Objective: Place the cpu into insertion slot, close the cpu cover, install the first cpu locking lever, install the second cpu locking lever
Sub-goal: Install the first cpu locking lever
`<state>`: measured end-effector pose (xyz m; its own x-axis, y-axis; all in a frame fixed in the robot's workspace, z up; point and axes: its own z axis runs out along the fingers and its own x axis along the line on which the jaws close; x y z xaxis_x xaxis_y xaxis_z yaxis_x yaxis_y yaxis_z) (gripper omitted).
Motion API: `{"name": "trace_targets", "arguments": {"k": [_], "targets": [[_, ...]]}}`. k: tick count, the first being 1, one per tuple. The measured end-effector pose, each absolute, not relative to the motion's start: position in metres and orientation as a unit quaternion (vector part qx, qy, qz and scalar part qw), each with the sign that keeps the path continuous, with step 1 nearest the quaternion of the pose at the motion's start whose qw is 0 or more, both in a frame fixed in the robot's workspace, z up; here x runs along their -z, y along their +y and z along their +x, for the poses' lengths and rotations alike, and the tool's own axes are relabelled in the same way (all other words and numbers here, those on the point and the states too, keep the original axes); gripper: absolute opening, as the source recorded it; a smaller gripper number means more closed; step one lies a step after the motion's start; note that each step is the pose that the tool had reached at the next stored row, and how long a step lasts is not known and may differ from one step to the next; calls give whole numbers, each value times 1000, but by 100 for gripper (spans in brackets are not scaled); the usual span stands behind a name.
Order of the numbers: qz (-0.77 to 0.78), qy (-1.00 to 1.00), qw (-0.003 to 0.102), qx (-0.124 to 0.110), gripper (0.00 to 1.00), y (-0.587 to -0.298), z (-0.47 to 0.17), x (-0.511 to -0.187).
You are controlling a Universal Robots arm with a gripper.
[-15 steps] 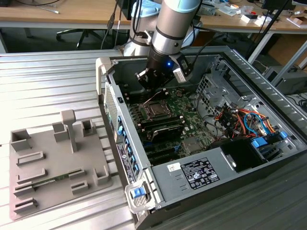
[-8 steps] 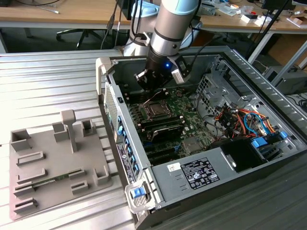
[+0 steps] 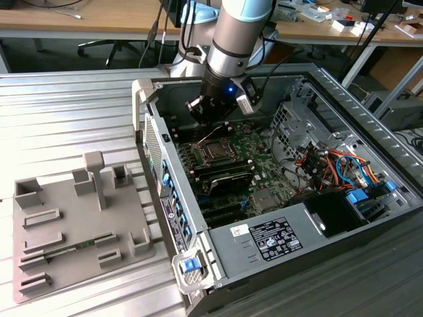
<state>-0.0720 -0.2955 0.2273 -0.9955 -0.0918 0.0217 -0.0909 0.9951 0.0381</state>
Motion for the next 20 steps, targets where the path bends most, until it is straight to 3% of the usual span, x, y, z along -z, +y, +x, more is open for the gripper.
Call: {"name": "trace_targets", "arguments": {"k": [20], "targets": [[50,-999,12,18,11,-295,-50,-222]]}}
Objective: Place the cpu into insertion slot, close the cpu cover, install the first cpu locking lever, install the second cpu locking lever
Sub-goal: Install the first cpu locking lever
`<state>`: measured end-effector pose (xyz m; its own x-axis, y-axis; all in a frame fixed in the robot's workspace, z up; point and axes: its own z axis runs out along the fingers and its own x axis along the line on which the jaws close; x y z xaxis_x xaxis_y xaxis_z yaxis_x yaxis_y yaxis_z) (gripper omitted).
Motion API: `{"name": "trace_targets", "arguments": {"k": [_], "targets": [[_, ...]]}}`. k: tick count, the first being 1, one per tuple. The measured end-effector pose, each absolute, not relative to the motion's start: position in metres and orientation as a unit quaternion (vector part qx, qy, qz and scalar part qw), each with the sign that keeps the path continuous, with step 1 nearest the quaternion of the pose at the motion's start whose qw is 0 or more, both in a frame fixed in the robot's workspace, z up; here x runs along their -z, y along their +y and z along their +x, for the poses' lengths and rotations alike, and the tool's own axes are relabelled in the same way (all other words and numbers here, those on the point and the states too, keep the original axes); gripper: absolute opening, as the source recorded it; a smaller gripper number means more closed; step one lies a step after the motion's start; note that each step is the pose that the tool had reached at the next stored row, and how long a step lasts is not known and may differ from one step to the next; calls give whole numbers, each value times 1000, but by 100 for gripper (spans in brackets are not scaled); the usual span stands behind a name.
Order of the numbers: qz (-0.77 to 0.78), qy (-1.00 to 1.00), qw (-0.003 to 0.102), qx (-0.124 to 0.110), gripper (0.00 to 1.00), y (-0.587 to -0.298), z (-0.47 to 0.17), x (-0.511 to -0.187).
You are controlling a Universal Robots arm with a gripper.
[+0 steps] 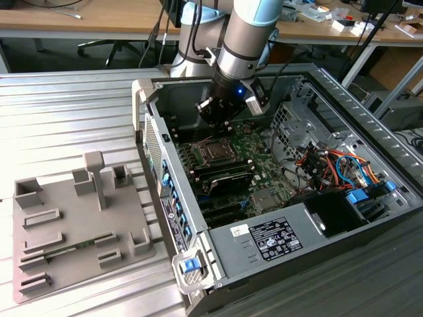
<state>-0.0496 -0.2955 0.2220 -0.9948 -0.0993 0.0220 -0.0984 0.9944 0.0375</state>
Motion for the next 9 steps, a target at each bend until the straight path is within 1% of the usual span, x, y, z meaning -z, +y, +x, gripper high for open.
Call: {"name": "trace_targets", "arguments": {"k": [9], "targets": [[50,-999,12,18,11,-295,-43,-217]]}}
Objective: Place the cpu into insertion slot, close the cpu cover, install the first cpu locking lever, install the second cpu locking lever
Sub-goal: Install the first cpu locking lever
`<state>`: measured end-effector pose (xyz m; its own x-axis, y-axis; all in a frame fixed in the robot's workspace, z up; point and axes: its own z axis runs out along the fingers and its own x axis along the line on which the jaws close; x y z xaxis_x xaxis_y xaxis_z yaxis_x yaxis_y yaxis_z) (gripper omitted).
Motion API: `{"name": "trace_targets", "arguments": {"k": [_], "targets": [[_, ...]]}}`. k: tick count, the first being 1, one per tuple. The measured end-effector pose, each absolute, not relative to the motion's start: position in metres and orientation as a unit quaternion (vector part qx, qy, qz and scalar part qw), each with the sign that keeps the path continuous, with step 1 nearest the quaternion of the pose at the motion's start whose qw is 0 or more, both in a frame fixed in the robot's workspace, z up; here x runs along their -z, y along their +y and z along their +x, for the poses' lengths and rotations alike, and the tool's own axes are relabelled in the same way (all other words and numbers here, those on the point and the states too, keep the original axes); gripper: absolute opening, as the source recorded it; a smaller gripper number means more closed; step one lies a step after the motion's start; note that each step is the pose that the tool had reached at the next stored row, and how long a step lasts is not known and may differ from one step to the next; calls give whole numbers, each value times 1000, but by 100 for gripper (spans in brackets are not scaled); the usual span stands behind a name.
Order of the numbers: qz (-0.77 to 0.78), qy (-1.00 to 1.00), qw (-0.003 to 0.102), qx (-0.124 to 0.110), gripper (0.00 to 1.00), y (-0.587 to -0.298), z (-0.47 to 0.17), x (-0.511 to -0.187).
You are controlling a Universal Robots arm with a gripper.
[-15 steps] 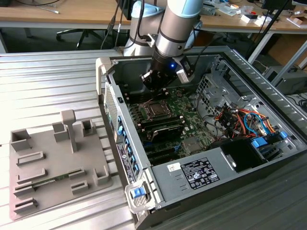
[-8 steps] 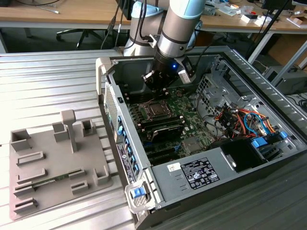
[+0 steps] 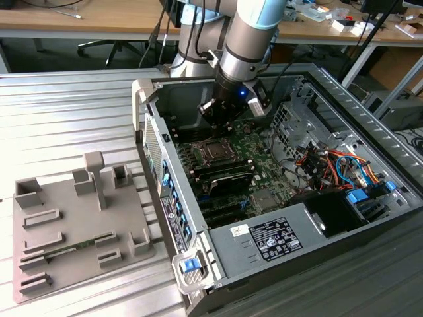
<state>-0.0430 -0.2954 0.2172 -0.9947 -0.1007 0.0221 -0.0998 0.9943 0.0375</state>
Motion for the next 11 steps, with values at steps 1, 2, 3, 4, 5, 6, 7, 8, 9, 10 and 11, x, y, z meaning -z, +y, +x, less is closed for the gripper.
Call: {"name": "trace_targets", "arguments": {"k": [1,2,3,4,5,6,7,8,9,10,11], "targets": [[50,-998,12,18,11,-295,-42,-217],[50,-998,12,18,11,-295,-42,-216],[50,-998,12,18,11,-295,-42,-216],[50,-998,12,18,11,-295,-41,-215],[50,-998,12,18,11,-295,-41,-215],[50,-998,12,18,11,-295,-41,-214],[50,-998,12,18,11,-296,-40,-213],[50,-998,12,18,11,-296,-40,-213],[50,-998,12,18,11,-296,-40,-213],[50,-998,12,18,11,-296,-40,-212],[50,-998,12,18,11,-296,-39,-212]]}}
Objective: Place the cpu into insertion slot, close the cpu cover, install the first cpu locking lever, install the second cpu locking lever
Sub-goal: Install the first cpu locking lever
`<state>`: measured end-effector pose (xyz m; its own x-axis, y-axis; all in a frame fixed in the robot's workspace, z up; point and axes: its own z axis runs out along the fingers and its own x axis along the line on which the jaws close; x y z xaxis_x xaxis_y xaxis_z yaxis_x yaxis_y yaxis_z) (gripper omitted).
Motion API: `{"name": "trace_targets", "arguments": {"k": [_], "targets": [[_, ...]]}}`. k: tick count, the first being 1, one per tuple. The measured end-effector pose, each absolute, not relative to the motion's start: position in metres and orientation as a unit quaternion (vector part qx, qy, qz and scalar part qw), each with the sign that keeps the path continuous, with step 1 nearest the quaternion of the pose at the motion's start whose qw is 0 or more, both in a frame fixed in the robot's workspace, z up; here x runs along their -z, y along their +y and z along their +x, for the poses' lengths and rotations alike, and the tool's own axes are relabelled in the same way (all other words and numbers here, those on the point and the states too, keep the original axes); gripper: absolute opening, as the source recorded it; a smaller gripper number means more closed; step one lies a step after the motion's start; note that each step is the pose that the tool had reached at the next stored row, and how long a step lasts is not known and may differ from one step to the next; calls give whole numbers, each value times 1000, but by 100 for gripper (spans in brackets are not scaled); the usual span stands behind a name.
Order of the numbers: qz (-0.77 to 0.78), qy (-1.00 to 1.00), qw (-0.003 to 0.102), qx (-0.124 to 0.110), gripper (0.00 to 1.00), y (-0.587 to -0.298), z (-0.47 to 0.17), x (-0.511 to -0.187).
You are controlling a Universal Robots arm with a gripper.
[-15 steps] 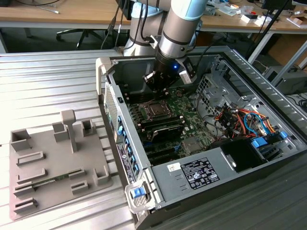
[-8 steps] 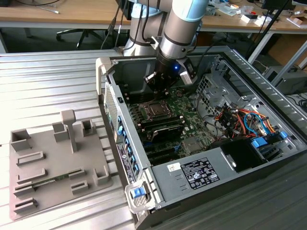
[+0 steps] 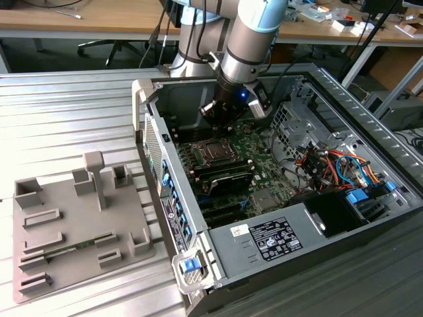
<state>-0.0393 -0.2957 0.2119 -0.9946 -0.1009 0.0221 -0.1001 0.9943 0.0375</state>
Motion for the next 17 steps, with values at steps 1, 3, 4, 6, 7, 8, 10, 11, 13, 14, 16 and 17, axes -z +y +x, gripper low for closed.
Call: {"name": "trace_targets", "arguments": {"k": [1,3,4,6,7,8,10,11,13,14,16,17], "targets": [[50,-998,12,18,11,-296,-39,-212],[50,-998,12,18,11,-296,-39,-211],[50,-998,12,18,11,-296,-38,-211],[50,-998,12,18,11,-297,-37,-211],[50,-998,12,18,11,-297,-37,-211],[50,-998,12,18,11,-298,-37,-211],[50,-998,12,18,11,-299,-35,-210],[50,-998,12,18,11,-299,-34,-210],[50,-998,12,18,11,-300,-33,-209],[50,-998,12,18,11,-300,-32,-209],[50,-998,12,18,11,-300,-31,-208],[50,-998,12,18,11,-300,-31,-207]]}}
